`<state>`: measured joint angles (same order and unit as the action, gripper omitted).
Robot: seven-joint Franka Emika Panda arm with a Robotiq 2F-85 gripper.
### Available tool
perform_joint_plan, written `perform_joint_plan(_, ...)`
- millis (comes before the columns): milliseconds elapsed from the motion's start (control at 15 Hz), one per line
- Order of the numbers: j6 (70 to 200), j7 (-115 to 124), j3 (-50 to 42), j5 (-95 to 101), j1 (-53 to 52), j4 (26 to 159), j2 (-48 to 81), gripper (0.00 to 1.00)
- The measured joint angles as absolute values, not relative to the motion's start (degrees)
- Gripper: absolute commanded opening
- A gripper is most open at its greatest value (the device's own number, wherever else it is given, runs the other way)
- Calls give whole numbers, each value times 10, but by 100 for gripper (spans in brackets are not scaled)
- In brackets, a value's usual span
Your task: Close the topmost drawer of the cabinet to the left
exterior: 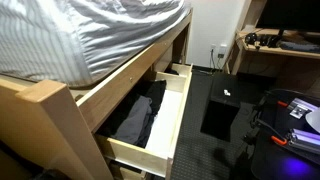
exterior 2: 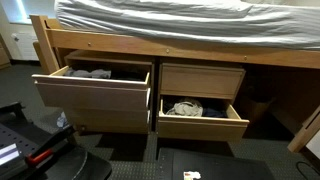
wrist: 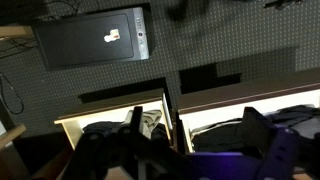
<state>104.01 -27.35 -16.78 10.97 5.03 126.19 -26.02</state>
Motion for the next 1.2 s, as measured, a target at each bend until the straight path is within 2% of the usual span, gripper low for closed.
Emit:
perform_joint_plan(800, 1036, -241, -123, 99, 35, 1220, -215, 100)
perform_joint_plan(1200, 1006, -240, -80, 99, 11, 1216, -95, 100)
